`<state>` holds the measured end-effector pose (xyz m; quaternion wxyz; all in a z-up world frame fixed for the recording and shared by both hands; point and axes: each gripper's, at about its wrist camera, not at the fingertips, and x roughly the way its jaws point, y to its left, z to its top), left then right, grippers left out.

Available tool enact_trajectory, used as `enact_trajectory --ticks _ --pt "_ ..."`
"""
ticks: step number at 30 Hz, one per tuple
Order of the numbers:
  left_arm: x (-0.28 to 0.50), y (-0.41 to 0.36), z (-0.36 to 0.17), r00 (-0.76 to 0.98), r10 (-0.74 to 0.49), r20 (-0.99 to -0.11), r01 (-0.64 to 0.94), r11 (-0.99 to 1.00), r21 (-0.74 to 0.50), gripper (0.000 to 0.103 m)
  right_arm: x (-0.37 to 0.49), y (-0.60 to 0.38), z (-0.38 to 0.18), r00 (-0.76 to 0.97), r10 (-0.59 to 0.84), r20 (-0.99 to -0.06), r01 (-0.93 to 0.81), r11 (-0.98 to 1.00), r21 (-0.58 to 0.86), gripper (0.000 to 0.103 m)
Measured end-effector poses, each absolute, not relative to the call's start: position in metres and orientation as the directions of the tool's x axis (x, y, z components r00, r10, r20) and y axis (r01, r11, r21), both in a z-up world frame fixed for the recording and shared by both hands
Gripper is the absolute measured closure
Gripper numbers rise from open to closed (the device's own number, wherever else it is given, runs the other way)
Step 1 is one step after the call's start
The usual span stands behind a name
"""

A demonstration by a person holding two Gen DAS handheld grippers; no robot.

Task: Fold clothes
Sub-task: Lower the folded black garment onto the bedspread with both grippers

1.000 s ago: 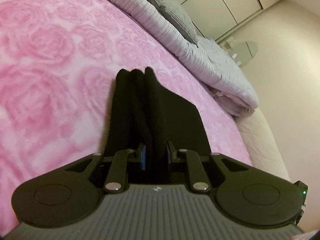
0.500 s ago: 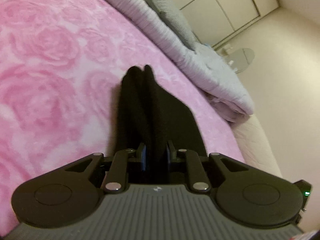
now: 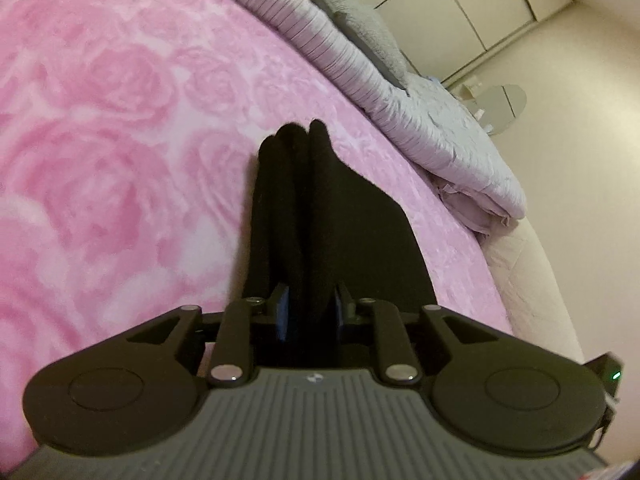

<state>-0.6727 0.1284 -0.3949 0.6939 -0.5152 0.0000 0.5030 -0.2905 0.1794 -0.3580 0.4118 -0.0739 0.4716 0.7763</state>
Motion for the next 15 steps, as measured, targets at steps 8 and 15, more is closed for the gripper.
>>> enact_trajectory --ticks 8,15 --pt "-0.684 0.097 -0.403 0.510 0.715 -0.478 -0.613 -0.088 -0.785 0.083 -0.259 0.155 -0.366 -0.684 0.568 -0.457 -0.635 -0.157 0.756 0.074" --pt "-0.679 0.089 -0.397 0.472 0.714 -0.517 -0.700 -0.053 -0.712 0.089 -0.302 0.145 -0.350 -0.610 0.565 -0.556 -0.782 -0.315 0.538 0.074"
